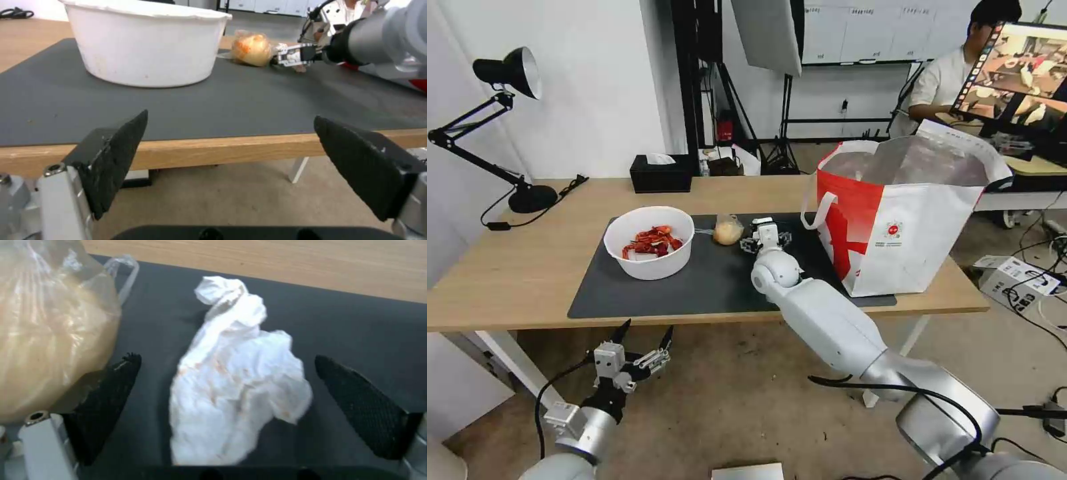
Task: Pick up the trash from the table and place it into the takeout bag.
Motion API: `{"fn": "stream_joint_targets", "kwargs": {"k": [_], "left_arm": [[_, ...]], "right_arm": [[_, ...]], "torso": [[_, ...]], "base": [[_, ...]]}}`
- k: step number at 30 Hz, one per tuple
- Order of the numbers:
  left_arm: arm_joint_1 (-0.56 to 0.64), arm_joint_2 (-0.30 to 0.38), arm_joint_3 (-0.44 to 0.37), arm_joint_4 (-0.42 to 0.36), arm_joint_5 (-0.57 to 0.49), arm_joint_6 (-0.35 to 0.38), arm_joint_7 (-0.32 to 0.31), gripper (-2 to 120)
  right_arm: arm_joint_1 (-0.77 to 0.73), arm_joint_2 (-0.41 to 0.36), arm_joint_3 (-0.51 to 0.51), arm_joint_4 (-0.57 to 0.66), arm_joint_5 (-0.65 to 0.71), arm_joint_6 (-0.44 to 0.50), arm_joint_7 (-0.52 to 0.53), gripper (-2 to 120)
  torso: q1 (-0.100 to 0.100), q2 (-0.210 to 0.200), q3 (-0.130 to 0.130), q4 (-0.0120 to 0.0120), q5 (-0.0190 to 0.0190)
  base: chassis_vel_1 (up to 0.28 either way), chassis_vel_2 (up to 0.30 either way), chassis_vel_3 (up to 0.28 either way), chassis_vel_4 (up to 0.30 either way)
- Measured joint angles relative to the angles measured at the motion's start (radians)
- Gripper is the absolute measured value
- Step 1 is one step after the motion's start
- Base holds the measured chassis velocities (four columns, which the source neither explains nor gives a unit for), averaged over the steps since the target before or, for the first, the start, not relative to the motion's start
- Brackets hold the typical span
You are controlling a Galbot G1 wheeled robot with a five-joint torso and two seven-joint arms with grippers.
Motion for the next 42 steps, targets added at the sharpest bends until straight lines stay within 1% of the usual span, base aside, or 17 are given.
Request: {"fn": "stream_joint_targets", "kwargs": {"k": [6,13,17,18,19,21,22,24,25,28,32,36,37,39,40,41,42], "left_arm": [[0.001,0.001,0.001,0.0,0.0,0.0,0.0,100],[0.004,0.005,0.001,-0.001,0.0,0.0,0.0,100],[0.004,0.005,0.003,-0.002,-0.001,-0.001,0.0,100],[0.005,0.005,0.003,-0.003,-0.001,-0.001,0.0,100],[0.005,0.005,0.003,-0.003,-0.001,-0.001,0.0,100],[0.005,0.005,0.006,-0.003,-0.001,-0.001,0.0,100],[0.005,0.005,0.006,-0.003,-0.001,-0.001,0.0,100],[0.006,0.004,0.01,-0.003,0.0,-0.001,0.0,100],[0.006,0.004,0.01,-0.003,0.0,-0.001,0.0,100],[0.008,0.002,0.011,-0.003,0.0,-0.001,0.0,100],[0.01,0.001,0.011,-0.003,0.0,-0.001,0.0,100],[0.011,-0.002,0.011,-0.003,0.003,-0.001,0.0,100],[0.011,-0.002,0.011,-0.003,0.003,-0.001,0.0,100],[0.01,-0.003,0.01,-0.003,0.004,-0.001,0.0,100],[0.01,-0.003,0.009,-0.004,0.004,-0.002,0.0,100],[0.01,-0.003,0.009,-0.004,0.004,-0.002,0.0,100],[0.011,-0.003,0.008,-0.005,0.004,-0.002,0.0,100]], "right_arm": [[0.019,0.023,0.001,-0.031,-0.004,0.0,-0.017,100],[0.02,0.024,0.003,-0.033,0.0,0.0,-0.019,100],[0.011,0.024,0.006,-0.029,0.001,0.0,-0.013,97],[0.007,0.024,0.01,-0.025,0.001,0.0,-0.01,93],[0.007,0.024,0.01,-0.025,0.001,0.0,-0.01,93],[-0.002,0.03,0.023,-0.019,0.001,0.0,0.003,82],[-0.002,0.03,0.023,-0.019,0.001,0.0,0.003,82],[-0.01,0.034,0.03,-0.014,0.001,0.001,0.014,73],[-0.01,0.034,0.03,-0.014,0.001,0.001,0.014,73],[-0.022,0.031,0.033,-0.001,0.0,0.001,0.02,65],[-0.03,0.028,0.038,0.007,-0.001,0.002,0.022,61],[-0.048,0.025,0.046,0.022,-0.001,0.008,0.026,37],[-0.048,0.025,0.046,0.022,-0.001,0.008,0.026,37],[-0.052,0.024,0.048,0.026,-0.002,0.014,0.028,28],[-0.054,0.023,0.048,0.027,-0.004,0.023,0.029,25],[-0.054,0.023,0.048,0.027,-0.004,0.023,0.029,25],[-0.055,0.022,0.048,0.028,-0.01,0.03,0.029,19]], "torso": [[0.0,0.0,0.0,0.0001,0.0],[0.0,0.0,0.0,0.0001,0.0],[0.0,0.0,0.0,0.0,0.0001],[0.0,0.0,0.0,0.0,0.0001],[0.0,0.0,0.0,0.0,0.0001],[0.0,0.0,0.0,0.0,0.0001],[0.0,0.0,0.0,0.0,0.0001],[0.0,0.0,0.0,0.0002,0.0001],[0.0,0.0,0.0,0.0002,0.0001],[0.0,0.0,0.0,0.0003,0.0002],[0.0,0.0,0.0,0.0002,0.0001],[0.0,0.0,0.0,0.0004,0.0002],[0.0,0.0,0.0,0.0004,0.0002],[0.0,0.0,0.0,0.0003,0.0001],[0.0,0.0,0.0,0.0001,0.0001],[0.0,0.0,0.0,0.0001,0.0001],[0.0,0.0,0.0,0.0,0.0001]], "base": [[0.0,0.0,0.0,0.0],[0.0,0.0,0.0,0.0],[0.0,0.0,0.0,0.0],[0.0,0.0,0.0,0.0],[0.0,0.0,0.0,0.0],[0.0,0.0,0.0,0.0],[0.0,0.0,0.0,0.0],[0.0,0.0,0.0,0.0],[0.0,0.0,0.0,0.0],[0.0,0.0,0.0,0.0],[0.0,0.0,0.0,0.0],[0.0,0.0,0.0,0.0],[0.0,0.0,0.0,0.0],[0.0,0.0,0.0,0.0],[0.0,0.0,0.0,0.0],[0.0,0.0,0.0,0.0],[0.0,0.0,0.0,0.0]]}}
